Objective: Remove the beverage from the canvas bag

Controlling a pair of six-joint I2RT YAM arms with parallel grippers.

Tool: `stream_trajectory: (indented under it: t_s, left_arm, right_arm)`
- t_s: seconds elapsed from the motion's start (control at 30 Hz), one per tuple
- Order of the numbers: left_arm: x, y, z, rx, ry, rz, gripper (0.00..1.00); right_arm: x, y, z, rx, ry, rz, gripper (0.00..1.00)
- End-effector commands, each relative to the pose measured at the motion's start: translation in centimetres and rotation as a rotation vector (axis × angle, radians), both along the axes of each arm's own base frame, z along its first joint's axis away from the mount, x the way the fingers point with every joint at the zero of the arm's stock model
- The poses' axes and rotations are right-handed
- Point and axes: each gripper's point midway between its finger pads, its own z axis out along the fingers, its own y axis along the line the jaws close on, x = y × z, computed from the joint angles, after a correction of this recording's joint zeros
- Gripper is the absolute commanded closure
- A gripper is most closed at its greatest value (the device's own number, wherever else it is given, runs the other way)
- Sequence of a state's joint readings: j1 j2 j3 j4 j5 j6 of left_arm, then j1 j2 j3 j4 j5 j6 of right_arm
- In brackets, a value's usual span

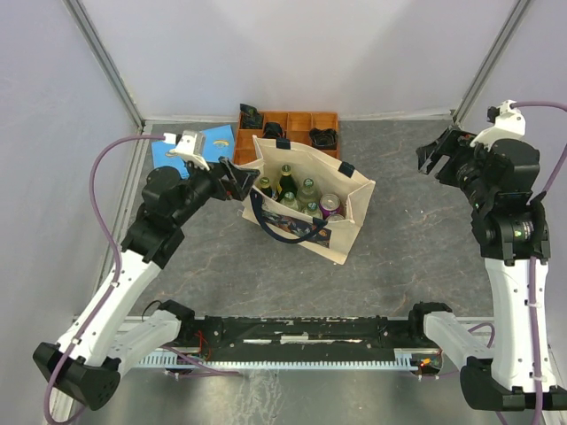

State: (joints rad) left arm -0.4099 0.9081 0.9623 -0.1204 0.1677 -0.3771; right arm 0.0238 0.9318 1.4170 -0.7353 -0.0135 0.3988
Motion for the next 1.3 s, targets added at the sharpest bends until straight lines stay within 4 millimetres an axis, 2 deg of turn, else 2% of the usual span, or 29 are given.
stream_trajectory:
  t_s: [0.0, 0.13, 0.23, 0.37, 0.43, 0.47, 0.8, 1.03, 1.07, 1.13, 1.17, 1.2, 1.27]
  left_arm:
    - [-1.3, -0.5, 0.4, -0.04, -0.008, -0.004, 0.04]
    - [-1.7, -0.7, -0.7, -0.068, 0.033, 0.006, 0.21]
    - [-1.6, -1.1, -2.6, -0.083, 0.096, 0.014, 0.26]
    - [-1.1, -1.2, -4.7, -0.045, 0.15, 0.078, 0.15]
    - [-0.9, -1.2, -5.0, -0.035, 0.16, 0.103, 0.08]
    - [-0.8, -1.2, -5.1, -0.035, 0.163, 0.113, 0.01]
    - [0.9, -2.2, -7.8, -0.021, 0.226, 0.179, 0.01]
    - [1.6, -3.2, -9.8, -0.007, 0.263, 0.168, 0.0]
    - [1.4, -3.5, -10.0, -0.007, 0.27, 0.157, 0.05]
    - [0.5, -3.8, -11.0, 0.003, 0.289, 0.12, 0.52]
    - [0.1, -3.8, -11.3, 0.002, 0.294, 0.113, 0.71]
    - [-0.4, -3.9, -11.7, 0.001, 0.303, 0.103, 0.83]
    - [-1.4, -4.0, -12.4, 0.005, 0.321, 0.078, 0.93]
  right_arm:
    - [-0.1, 1.4, 2.5, 0.016, -0.069, 0.076, 0.17]
    - [0.0, 2.0, 2.2, -0.001, -0.051, 0.112, 0.18]
    - [0.1, 2.5, 1.8, -0.026, -0.026, 0.137, 0.19]
    - [0.2, 3.2, 1.5, -0.061, -0.007, 0.162, 0.19]
    - [0.3, 3.5, 1.3, -0.071, -0.002, 0.168, 0.19]
    - [0.4, 3.7, 1.3, -0.075, 0.0, 0.173, 0.19]
    - [1.3, 5.5, 0.2, -0.088, 0.026, 0.231, 0.19]
    - [1.5, 7.8, 0.5, -0.116, 0.025, 0.309, 0.22]
    - [1.4, 8.2, 0.6, -0.12, 0.024, 0.326, 0.22]
    - [1.3, 10.0, 0.6, -0.134, 0.025, 0.385, 0.24]
    - [1.3, 10.6, 0.4, -0.139, 0.029, 0.403, 0.25]
    - [1.2, 11.3, 0.3, -0.144, 0.032, 0.423, 0.28]
    - [1.1, 12.7, -0.2, -0.157, 0.043, 0.461, 0.32]
